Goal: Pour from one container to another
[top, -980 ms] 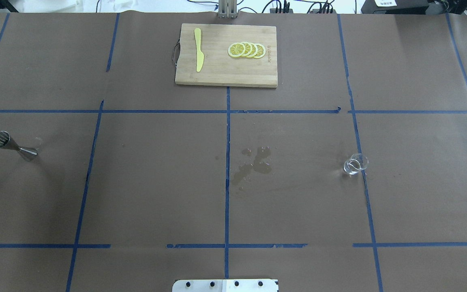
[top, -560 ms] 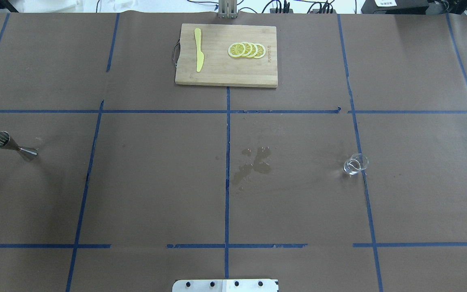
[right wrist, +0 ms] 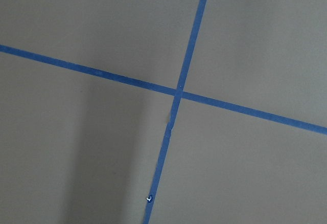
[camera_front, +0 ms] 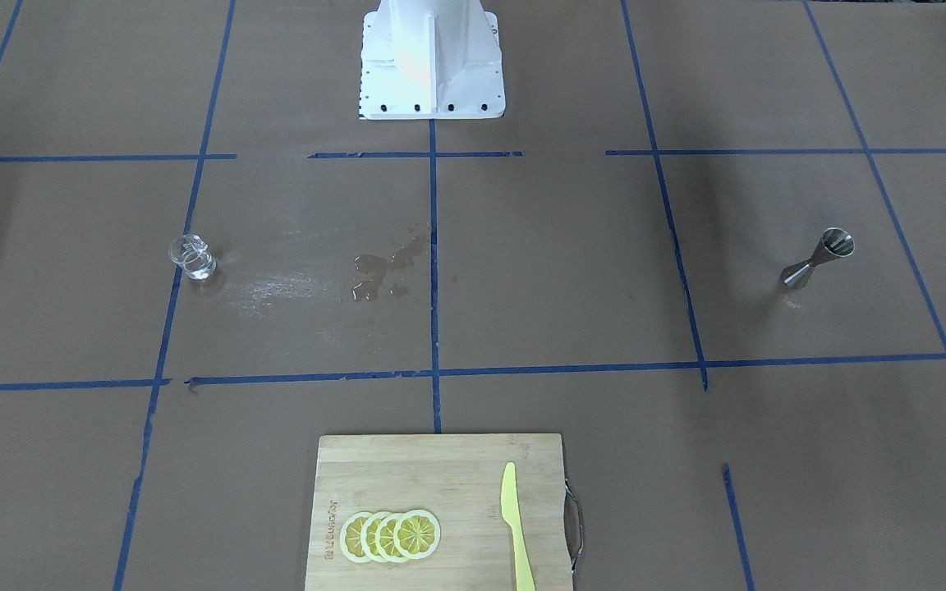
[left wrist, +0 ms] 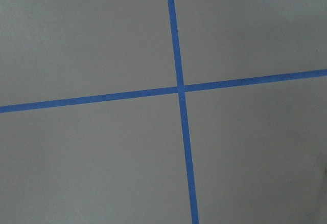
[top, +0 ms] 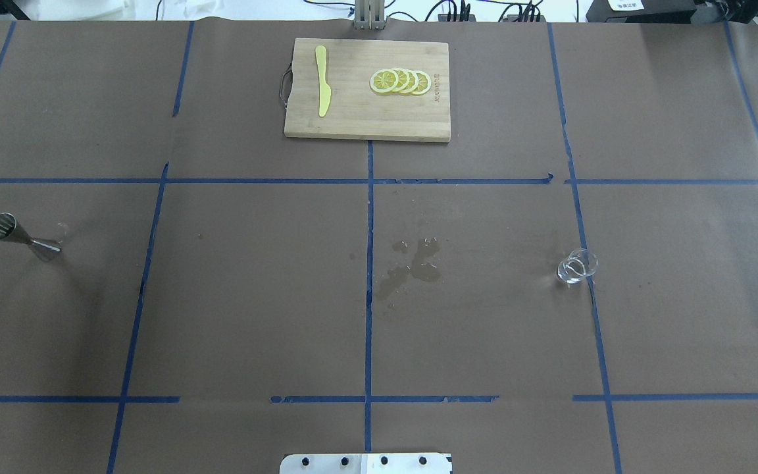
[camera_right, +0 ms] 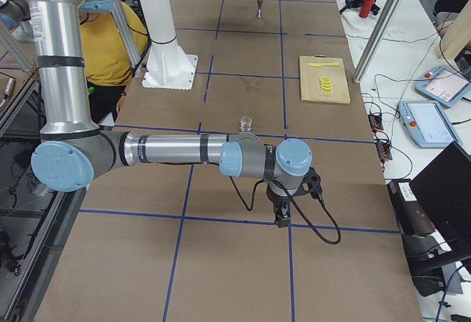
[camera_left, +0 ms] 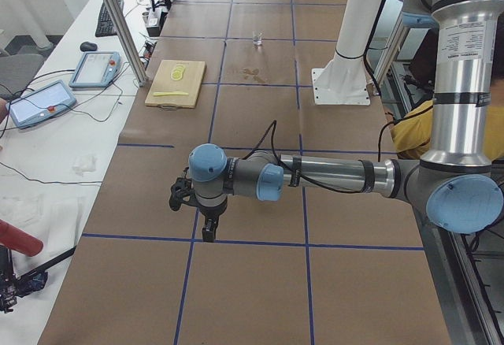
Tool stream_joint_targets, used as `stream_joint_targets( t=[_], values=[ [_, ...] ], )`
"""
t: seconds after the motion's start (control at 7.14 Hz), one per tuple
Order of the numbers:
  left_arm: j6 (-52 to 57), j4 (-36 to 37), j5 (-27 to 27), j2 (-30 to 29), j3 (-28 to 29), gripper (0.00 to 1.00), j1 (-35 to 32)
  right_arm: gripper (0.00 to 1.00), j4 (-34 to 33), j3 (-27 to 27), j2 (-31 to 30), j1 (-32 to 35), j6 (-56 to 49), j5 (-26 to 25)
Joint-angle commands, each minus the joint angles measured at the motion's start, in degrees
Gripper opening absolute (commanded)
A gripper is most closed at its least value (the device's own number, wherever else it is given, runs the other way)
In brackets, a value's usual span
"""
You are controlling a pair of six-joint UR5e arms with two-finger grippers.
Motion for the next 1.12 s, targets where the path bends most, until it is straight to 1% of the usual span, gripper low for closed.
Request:
stream_joint_targets(
  t=[0.0, 0.14, 0.28, 0.7, 0.84, 0.98],
  values=[
    [-2.6, 0.0, -1.5, 0.0, -0.6, 1.0, 0.0, 1.0, -1.3, 4.1, -1.2, -1.9, 0.9, -0.2],
    [-2.5, -0.1, -1.6, 0.0, -0.2, 1.0, 0.0, 1.0, -1.2, 6.6, -1.9, -3.9, 4.9, -0.6],
    [-2.5, -0.5, -1.5, 0.0, 0.3, 1.0, 0.0, 1.0, -0.7, 7.8, -3.9, -5.0, 6.4, -0.4],
    [-2.5, -0.2, -1.6, 0.0, -1.5, 1.0, -0.1, 1.0, -0.7, 8.2, -4.1, -6.3, 6.4, -0.2],
    [-2.4, 0.0, -1.5, 0.0, -2.9, 1.0, -0.2, 1.0, -0.6, 8.2, -4.1, -6.4, 6.4, -0.3],
    [-2.1, -0.4, -0.9, -0.2, -2.4, 1.0, 0.0, 1.0, -0.6, 8.2, -4.2, -6.4, 6.4, -0.3]
  ],
)
